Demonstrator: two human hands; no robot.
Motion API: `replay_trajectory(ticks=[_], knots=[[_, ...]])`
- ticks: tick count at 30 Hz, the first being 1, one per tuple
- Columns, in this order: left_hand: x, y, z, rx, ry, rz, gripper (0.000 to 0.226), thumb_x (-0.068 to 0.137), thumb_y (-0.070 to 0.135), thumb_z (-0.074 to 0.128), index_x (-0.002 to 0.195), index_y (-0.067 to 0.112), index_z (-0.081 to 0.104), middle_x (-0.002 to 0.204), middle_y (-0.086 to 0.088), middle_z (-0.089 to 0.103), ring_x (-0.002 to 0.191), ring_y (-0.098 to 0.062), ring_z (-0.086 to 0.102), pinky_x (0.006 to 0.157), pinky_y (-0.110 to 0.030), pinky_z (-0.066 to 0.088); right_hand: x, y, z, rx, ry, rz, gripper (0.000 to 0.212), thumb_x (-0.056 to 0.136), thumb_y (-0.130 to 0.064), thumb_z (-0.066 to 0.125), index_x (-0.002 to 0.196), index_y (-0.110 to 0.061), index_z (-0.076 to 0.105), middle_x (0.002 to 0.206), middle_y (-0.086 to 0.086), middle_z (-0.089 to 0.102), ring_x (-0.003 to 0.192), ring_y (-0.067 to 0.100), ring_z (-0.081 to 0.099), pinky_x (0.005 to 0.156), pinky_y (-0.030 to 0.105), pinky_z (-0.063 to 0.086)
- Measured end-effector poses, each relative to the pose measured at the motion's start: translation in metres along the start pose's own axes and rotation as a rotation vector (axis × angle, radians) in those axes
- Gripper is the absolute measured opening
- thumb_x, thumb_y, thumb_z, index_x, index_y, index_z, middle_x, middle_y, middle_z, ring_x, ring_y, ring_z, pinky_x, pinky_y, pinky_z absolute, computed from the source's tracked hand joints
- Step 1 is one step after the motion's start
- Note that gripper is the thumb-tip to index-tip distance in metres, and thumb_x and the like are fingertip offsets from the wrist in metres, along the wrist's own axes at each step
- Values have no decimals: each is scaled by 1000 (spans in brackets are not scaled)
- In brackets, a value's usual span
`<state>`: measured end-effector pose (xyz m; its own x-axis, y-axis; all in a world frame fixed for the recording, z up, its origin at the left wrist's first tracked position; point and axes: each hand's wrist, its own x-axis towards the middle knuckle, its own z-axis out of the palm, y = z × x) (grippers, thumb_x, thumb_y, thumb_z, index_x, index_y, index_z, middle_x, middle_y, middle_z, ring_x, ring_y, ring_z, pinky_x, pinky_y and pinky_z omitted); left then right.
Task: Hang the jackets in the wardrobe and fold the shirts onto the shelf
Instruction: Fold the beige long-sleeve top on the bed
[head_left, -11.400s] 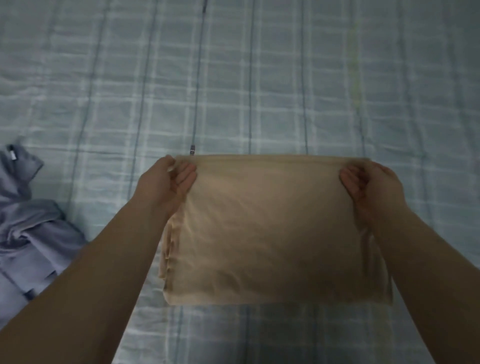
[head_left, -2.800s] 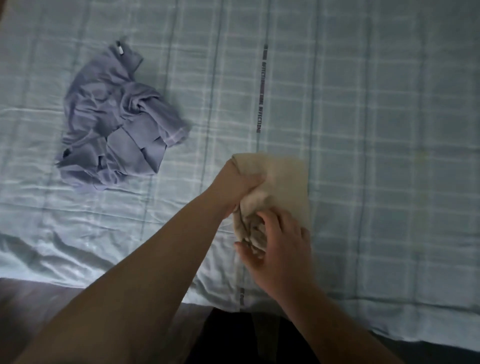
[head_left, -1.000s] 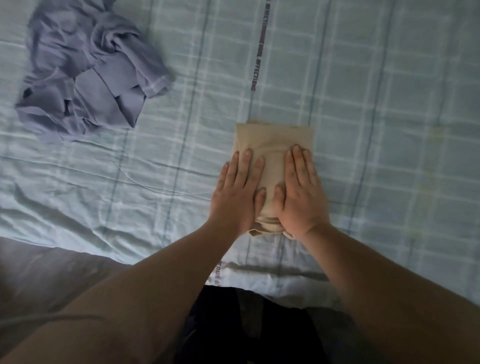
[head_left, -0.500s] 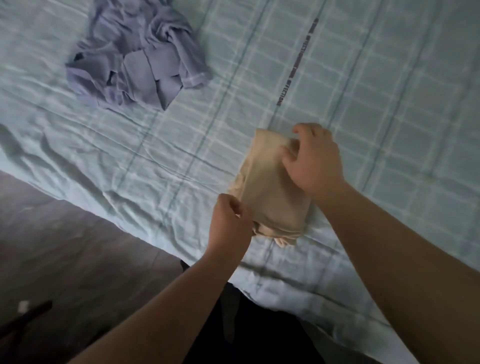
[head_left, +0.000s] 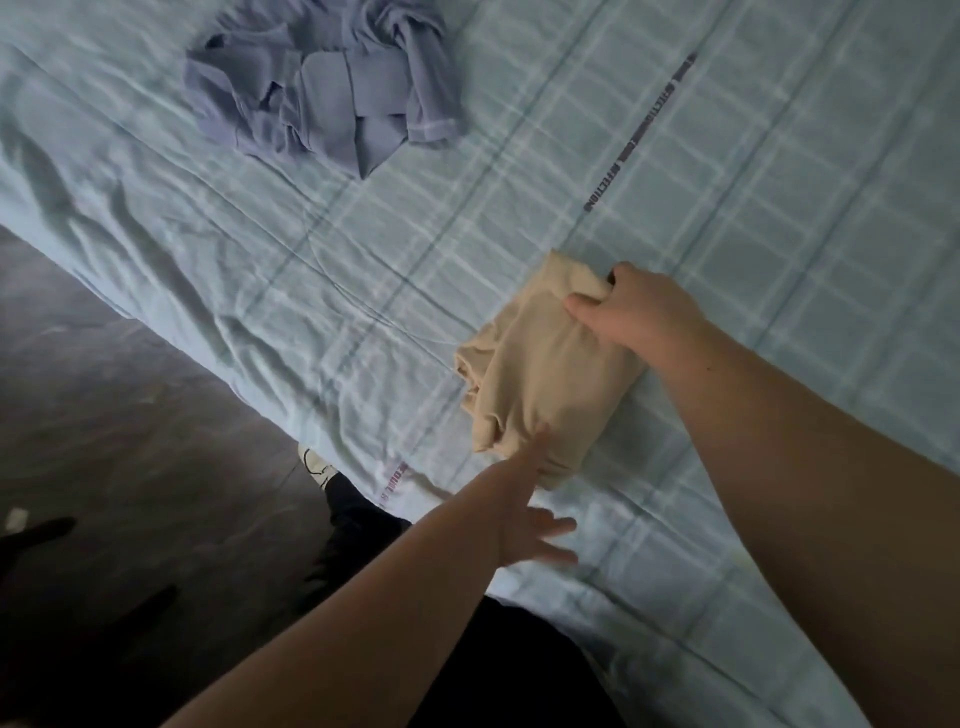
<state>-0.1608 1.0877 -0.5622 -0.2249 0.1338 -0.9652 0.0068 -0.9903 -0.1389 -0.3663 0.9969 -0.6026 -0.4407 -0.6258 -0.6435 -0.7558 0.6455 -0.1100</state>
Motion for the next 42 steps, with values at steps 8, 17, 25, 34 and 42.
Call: replay_trajectory(ticks=[8,17,25,34,42], knots=[[11,-4,-3,-344,17,204,57,86,53,68,126,17,48,122,-10,54,106,-34,61,86,-57,56,-57,23,-32,431,-44,16,37,94,-47,56,114,-17,62,108,5,64,103,27,61,86,34,45],[-94,106,-43,-117,-381,603,75,75,56,76,139,25,53,138,-4,60,124,-28,59,97,-53,52,-161,-40,-102,990,283,-72,57,88,-54,59,138,-27,53,130,-5,62,116,14,60,99,38,48],[-302,246,-163,77,-613,886,54,98,40,53,146,16,46,142,-6,57,132,-20,53,109,-40,40,-243,-256,-193,1163,388,-306,21,102,-33,51,118,-23,61,107,-13,68,90,-11,63,77,11,48],[-562,299,-391,129,-356,1432,92,74,15,79,152,31,32,142,-2,57,121,-20,61,92,-32,55,-331,-551,-260,1064,188,-706,38,94,-61,51,96,-28,70,101,-10,72,99,11,67,95,36,52],[-663,276,-550,-104,-68,1573,44,82,16,64,125,7,62,115,-14,71,99,-24,71,77,-34,58,-385,-762,-234,1030,-182,-1006,76,61,-90,60,106,-29,74,111,-4,74,110,16,67,105,50,47]])
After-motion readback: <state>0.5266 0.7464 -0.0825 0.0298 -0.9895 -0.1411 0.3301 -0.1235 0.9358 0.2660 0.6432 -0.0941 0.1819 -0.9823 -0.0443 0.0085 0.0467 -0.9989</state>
